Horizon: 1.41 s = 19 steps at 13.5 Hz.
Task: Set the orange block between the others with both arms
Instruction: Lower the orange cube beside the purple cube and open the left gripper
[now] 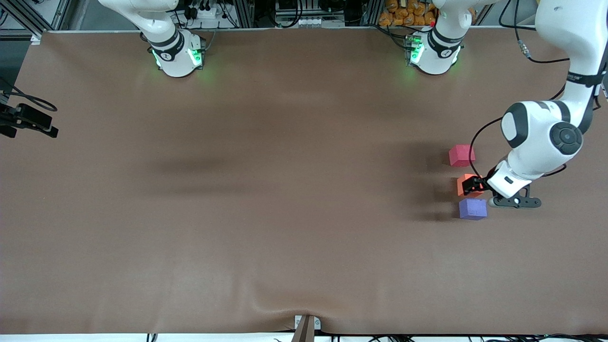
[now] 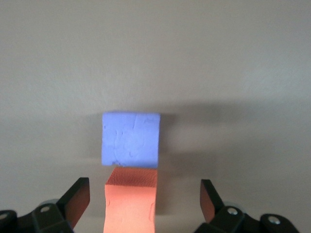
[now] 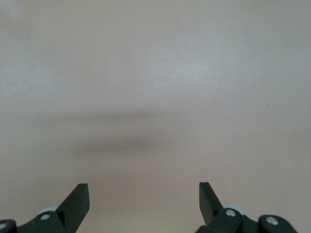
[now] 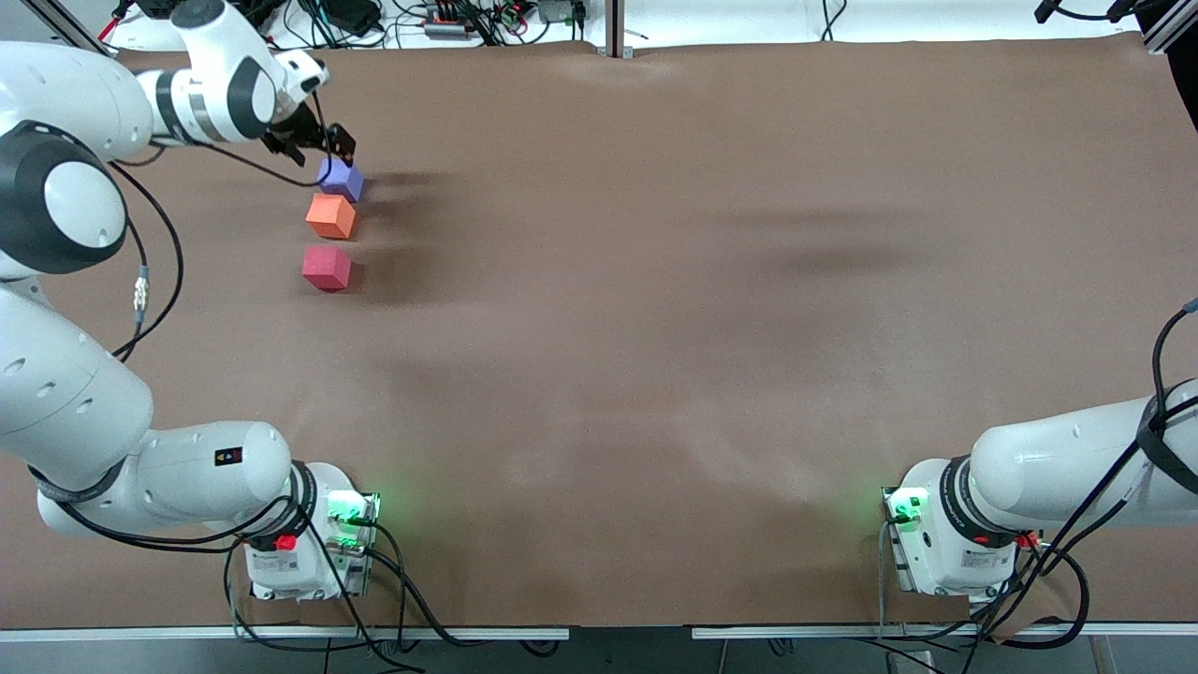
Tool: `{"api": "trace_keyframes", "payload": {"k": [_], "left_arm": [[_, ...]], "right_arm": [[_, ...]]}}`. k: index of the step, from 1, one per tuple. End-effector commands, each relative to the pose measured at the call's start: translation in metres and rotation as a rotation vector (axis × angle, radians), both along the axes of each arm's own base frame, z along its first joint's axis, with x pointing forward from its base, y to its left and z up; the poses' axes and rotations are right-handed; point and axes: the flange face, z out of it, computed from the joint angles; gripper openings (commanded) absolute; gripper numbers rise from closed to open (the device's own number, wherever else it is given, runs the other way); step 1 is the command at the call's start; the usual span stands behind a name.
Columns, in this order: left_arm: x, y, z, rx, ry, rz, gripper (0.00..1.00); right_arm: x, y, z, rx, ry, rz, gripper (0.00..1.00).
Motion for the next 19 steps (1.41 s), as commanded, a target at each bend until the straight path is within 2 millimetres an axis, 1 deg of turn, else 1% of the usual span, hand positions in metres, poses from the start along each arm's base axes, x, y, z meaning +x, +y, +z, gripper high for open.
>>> {"api": "trace_keyframes", "payload": {"k": [1,3,7,8,9,10,12,15,16,17,18,19], "left_arm": [[0.027,-0.007,0.056,0.001,0.025,0.025,1.00],[0.036,-0.005,0.078,0.003,0.029,0.029,1.00],[0.042,0.001,0.097,0.013,-0.003,0.029,1.00],[0.046,0.002,0.108,0.014,-0.020,0.030,1.00],[0.049,-0.001,0.116,0.014,-0.004,0.026,1.00],[0.051,-0.003,0.129,0.015,0.001,0.021,1.00],[0.050,-0.025,0.151,0.017,0.017,-0.007,1.00],[0.044,-0.026,0.195,0.047,-0.013,-0.006,1.00],[0.040,-0.026,0.208,0.045,-0.030,-0.004,1.00],[0.033,-0.027,0.225,0.046,-0.045,-0.007,1.00],[0.024,-0.034,0.240,0.043,-0.044,-0.014,1.00],[0.015,-0.049,0.256,0.035,-0.050,-0.025,1.00]], "right_arm": [[0.000,-0.004,0.005,-0.003,-0.009,-0.005,1.00],[0.000,-0.004,0.005,-0.003,-0.009,-0.005,1.00],[0.000,-0.003,0.005,-0.003,-0.009,-0.004,1.00],[0.000,-0.003,0.004,-0.003,-0.007,-0.004,1.00],[0.000,-0.003,0.005,-0.003,-0.009,-0.004,1.00],[0.000,-0.003,0.005,-0.003,-0.009,-0.004,1.00],[0.000,-0.002,0.004,-0.003,-0.007,-0.002,1.00],[0.000,-0.002,0.004,-0.003,-0.007,-0.002,1.00],[0.000,-0.002,0.004,-0.003,-0.007,-0.002,1.00],[0.000,-0.002,0.004,-0.001,-0.006,-0.002,1.00],[0.000,-0.002,0.004,-0.001,-0.006,-0.002,1.00],[0.000,-0.002,0.004,-0.001,-0.004,-0.002,1.00]]}}
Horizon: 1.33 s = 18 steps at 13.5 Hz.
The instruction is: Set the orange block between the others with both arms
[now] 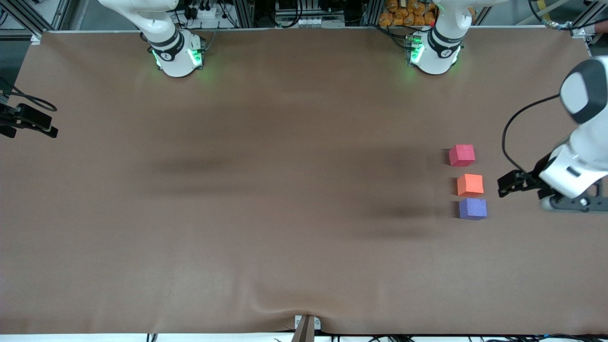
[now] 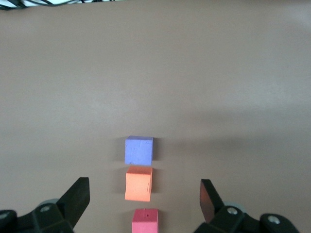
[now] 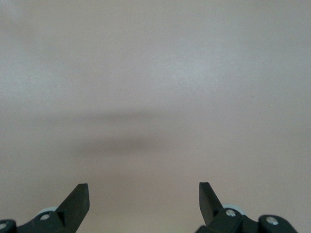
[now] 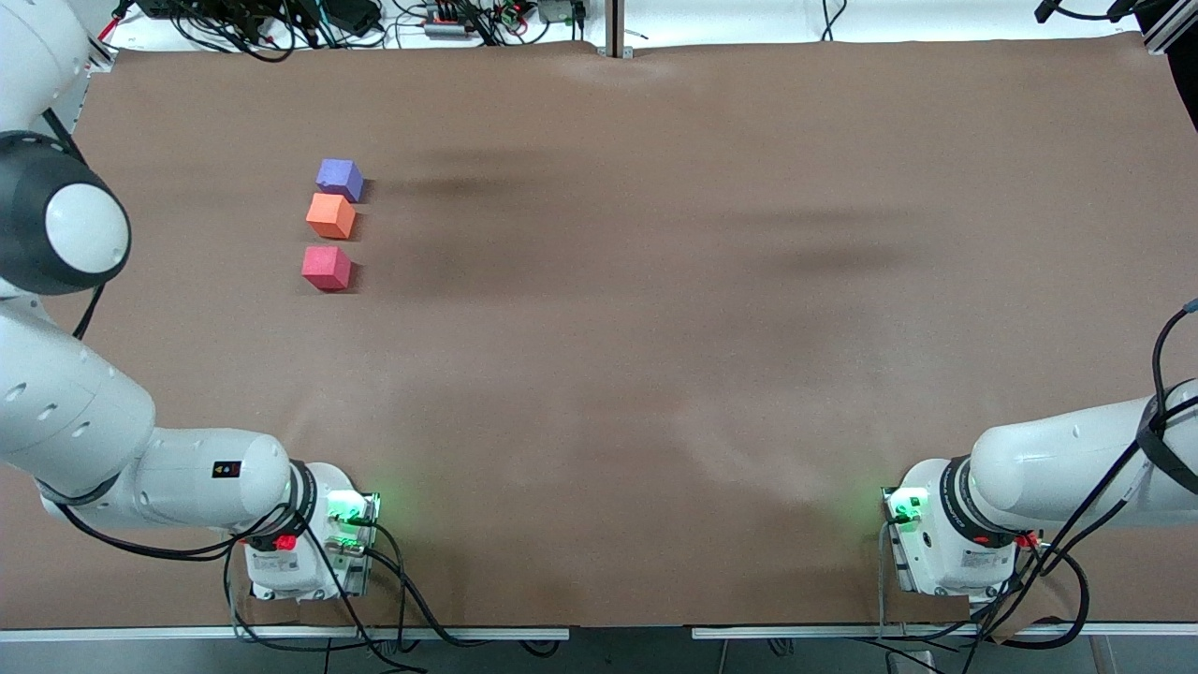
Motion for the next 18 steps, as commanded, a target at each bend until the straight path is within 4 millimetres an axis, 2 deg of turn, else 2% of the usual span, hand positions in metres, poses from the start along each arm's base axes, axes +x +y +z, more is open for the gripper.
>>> {"api": "trace_keyframes", "payload": {"k": [1,3,4,8,10,11,13,14,16,18], "left_arm": [[-0.027,-0.024,0.043,-0.004,-0.010,-0.002,1.00],[-0.039,-0.017,0.058,-0.006,-0.006,0.016,1.00],[-0.051,-0.015,0.069,-0.003,0.020,0.021,1.00],[-0.121,-0.007,0.128,0.004,0.102,0.035,1.00],[-0.139,-0.001,0.140,0.004,0.118,0.047,1.00],[-0.139,0.000,0.140,0.005,0.119,0.047,1.00],[-0.122,-0.001,0.133,0.016,0.093,0.032,1.00],[-0.120,0.001,0.131,0.030,0.091,0.046,1.00],[-0.098,0.002,0.118,0.054,0.064,0.030,1.00],[-0.094,0.008,0.116,0.055,0.057,0.041,1.00]], "right_arm": [[0.000,-0.002,0.002,-0.001,0.000,-0.002,1.00],[0.000,-0.002,0.003,-0.001,-0.002,-0.002,1.00],[0.000,-0.001,0.003,-0.001,-0.002,-0.001,1.00],[0.000,-0.001,0.002,-0.001,-0.002,-0.001,1.00],[0.000,0.004,0.002,0.000,0.004,0.009,1.00],[0.000,0.004,0.002,0.000,0.004,0.009,1.00],[0.000,0.001,0.002,0.000,0.003,0.004,1.00],[0.000,0.001,0.002,0.000,0.003,0.004,1.00],[0.000,0.001,0.002,0.000,0.008,0.004,1.00],[0.000,0.002,0.002,0.000,0.008,0.006,1.00]]}}
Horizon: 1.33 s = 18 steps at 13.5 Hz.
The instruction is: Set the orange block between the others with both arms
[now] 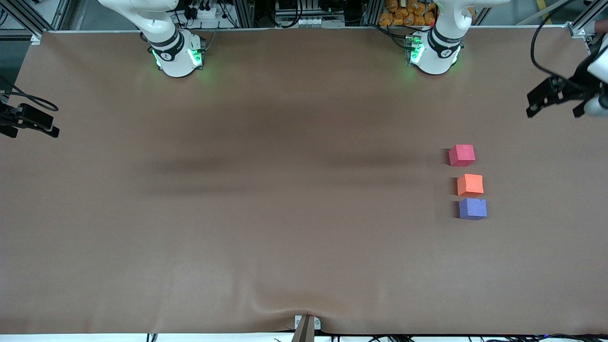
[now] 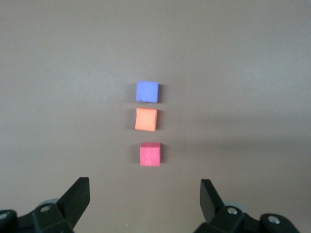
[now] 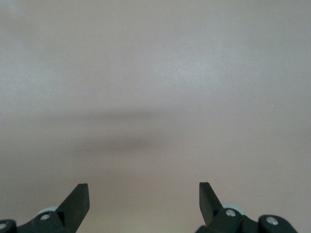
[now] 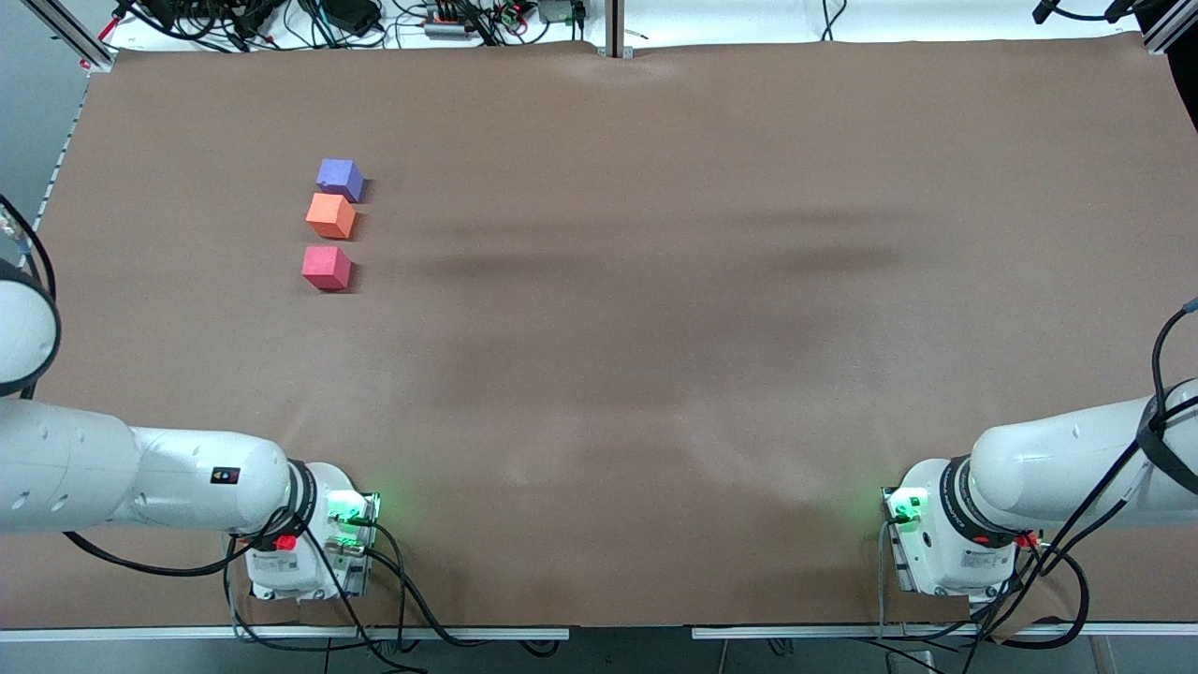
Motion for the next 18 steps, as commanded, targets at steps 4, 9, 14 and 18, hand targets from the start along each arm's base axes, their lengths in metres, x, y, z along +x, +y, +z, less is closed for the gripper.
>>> {"api": "trace_keyframes", "payload": {"k": [4,9,14,18], "left_arm": [[0.0018,0.0060,0.0055,0.024,-0.009,0.018,1.00],[0.0019,0.0058,0.0025,0.030,0.001,0.037,1.00],[0.0003,0.0034,-0.0011,0.017,0.022,0.016,1.00],[0.0002,0.0035,-0.0013,0.017,0.023,0.015,1.00]], "right_arm": [[-0.0004,-0.0020,0.0023,0.000,0.004,-0.002,1.00],[-0.0013,-0.0047,0.0037,-0.002,0.003,-0.006,1.00],[-0.0015,-0.0055,0.0036,-0.002,0.004,-0.006,1.00],[-0.0009,-0.0037,0.0020,0.000,0.007,-0.005,1.00]]}}
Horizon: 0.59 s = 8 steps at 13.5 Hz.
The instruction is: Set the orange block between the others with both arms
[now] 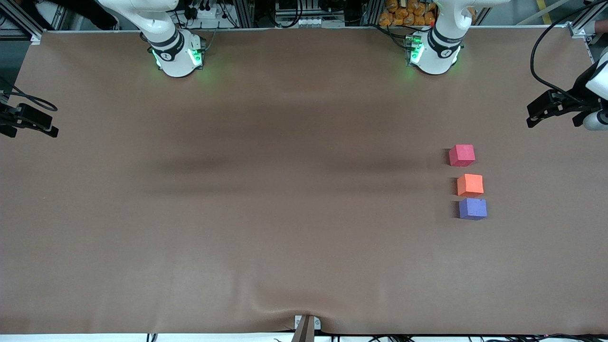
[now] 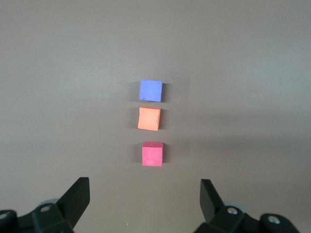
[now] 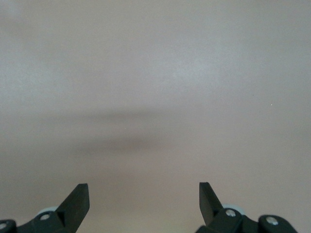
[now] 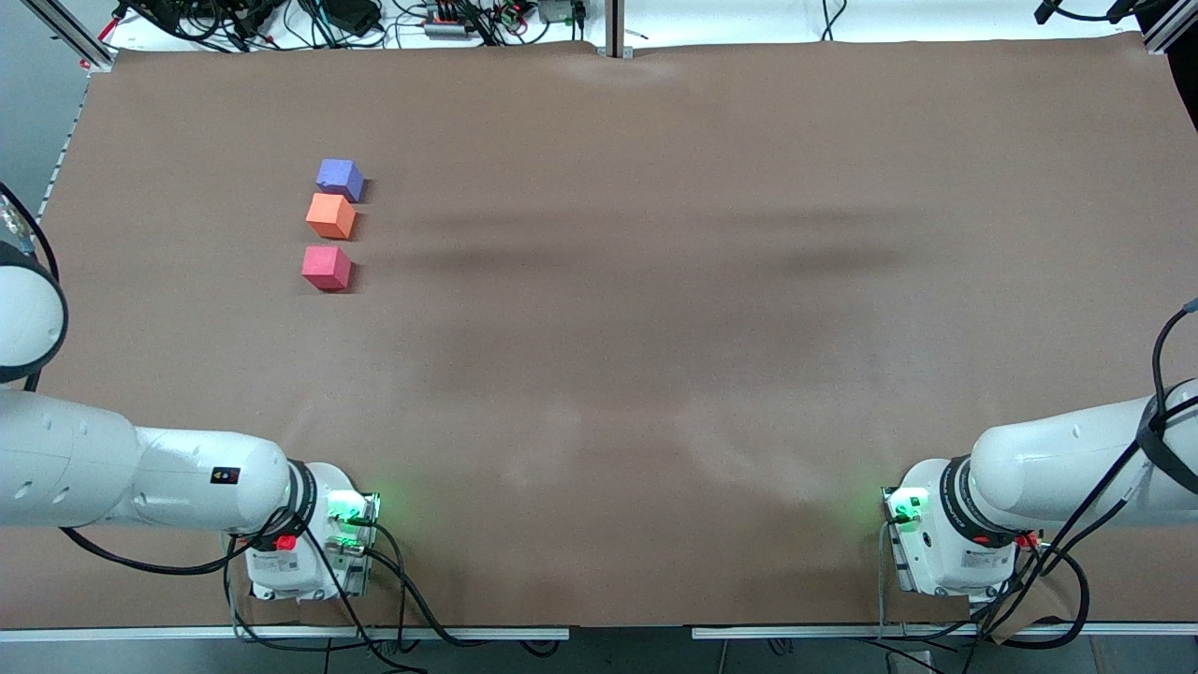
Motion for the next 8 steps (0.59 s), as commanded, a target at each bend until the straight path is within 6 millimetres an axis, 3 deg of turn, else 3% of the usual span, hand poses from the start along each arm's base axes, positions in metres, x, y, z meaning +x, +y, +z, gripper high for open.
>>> {"api": "trace_keyframes", "payload": {"k": [1,8], "left_arm": [[-0.0032,-0.0012,0.0043,0.012,0.002,-0.006,1.00],[-0.0089,-0.0031,-0.0025,-0.030,0.064,-0.003,1.00]], "right_arm": [[-0.0005,-0.0017,0.0022,0.000,0.005,-0.001,1.00],[-0.0006,-0.0027,0.0022,-0.001,0.005,-0.001,1.00]]}}
